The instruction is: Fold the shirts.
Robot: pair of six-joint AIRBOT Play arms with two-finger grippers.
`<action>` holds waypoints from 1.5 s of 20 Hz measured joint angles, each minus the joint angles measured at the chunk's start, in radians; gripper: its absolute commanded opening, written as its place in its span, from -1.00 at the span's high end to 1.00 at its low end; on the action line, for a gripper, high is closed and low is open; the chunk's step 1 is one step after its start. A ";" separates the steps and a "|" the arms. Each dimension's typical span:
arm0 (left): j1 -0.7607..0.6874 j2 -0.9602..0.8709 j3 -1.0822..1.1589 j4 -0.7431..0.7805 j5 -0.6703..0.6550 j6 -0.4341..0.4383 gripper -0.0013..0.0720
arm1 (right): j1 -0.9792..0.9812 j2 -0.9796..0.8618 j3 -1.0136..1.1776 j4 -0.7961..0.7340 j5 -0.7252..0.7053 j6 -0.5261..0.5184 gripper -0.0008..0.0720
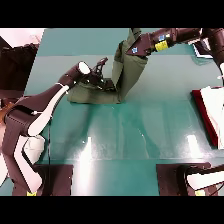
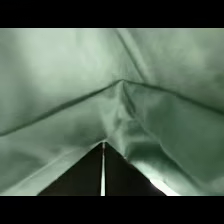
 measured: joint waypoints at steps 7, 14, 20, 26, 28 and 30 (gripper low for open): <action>0.074 0.003 0.195 0.153 -0.262 0.032 0.90 | 0.020 -0.009 0.009 0.002 -0.035 0.000 0.94; 0.248 0.148 0.283 0.285 -0.393 0.041 0.90 | 0.034 -0.015 0.012 0.001 -0.061 -0.001 0.94; 0.384 0.260 0.292 0.313 -0.450 0.043 0.90 | 0.109 -0.092 0.012 0.003 -0.075 -0.005 0.94; 0.436 0.306 0.293 0.320 -0.461 0.043 0.90 | 0.205 -0.219 0.012 0.003 -0.158 -0.028 0.92; 0.441 0.309 0.293 0.319 -0.461 0.043 0.90 | 0.251 -0.266 0.012 0.008 -0.229 -0.053 0.89; 0.442 0.312 0.293 0.317 -0.461 0.043 0.90 | 0.303 -0.314 0.014 0.008 -0.330 -0.078 0.09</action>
